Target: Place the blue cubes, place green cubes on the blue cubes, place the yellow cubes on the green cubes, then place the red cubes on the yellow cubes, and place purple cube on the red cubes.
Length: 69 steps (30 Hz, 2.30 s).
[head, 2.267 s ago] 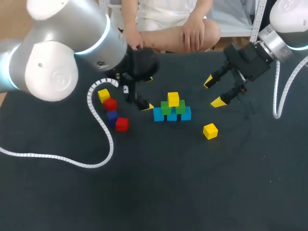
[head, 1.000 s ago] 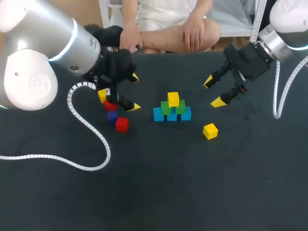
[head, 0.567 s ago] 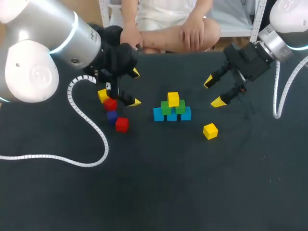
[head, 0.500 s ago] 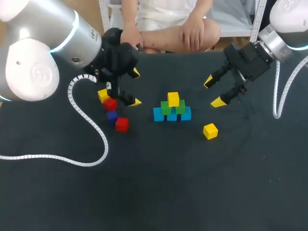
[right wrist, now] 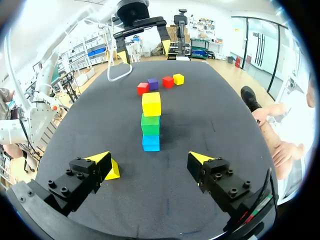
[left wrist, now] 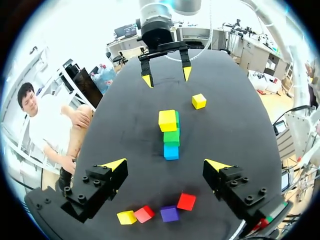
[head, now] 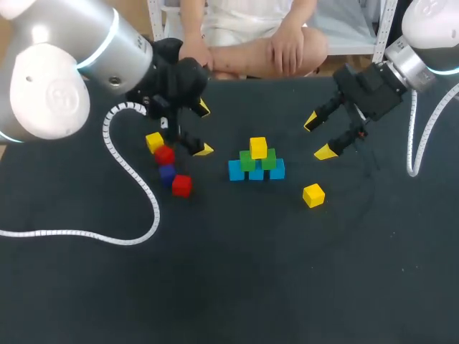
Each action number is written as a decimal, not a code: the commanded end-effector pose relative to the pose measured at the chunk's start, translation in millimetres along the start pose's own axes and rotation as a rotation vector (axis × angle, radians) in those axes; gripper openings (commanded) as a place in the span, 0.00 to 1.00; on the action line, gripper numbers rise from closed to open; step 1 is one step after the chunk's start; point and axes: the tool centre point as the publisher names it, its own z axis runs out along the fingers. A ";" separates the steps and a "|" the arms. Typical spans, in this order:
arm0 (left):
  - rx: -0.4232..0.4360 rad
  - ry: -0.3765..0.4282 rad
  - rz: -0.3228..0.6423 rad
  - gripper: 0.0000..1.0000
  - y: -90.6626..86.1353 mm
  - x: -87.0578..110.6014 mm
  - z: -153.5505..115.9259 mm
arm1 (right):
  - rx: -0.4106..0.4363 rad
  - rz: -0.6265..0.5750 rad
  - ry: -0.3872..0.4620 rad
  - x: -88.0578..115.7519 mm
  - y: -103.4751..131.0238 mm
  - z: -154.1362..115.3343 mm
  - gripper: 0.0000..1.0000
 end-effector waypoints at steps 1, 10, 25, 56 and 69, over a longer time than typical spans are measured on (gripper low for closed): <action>0.026 0.054 0.039 1.00 -0.4 -5.7 -2.7 | 0.003 0.000 0.000 -0.1 1.0 -0.1 1.00; 0.026 0.054 0.039 1.00 -0.4 -5.7 -2.7 | 0.003 0.000 0.000 -0.1 1.0 -0.1 1.00; 0.026 0.054 0.039 1.00 -0.4 -5.7 -2.7 | -0.004 -0.013 0.033 -1.8 6.3 4.7 1.00; 0.026 0.054 0.039 1.00 -0.4 -5.7 -2.7 | -0.039 -0.053 0.397 29.6 69.5 0.2 1.00; 0.026 0.054 0.039 1.00 -0.4 -5.7 -2.7 | -0.077 -0.090 0.497 39.8 92.6 20.2 1.00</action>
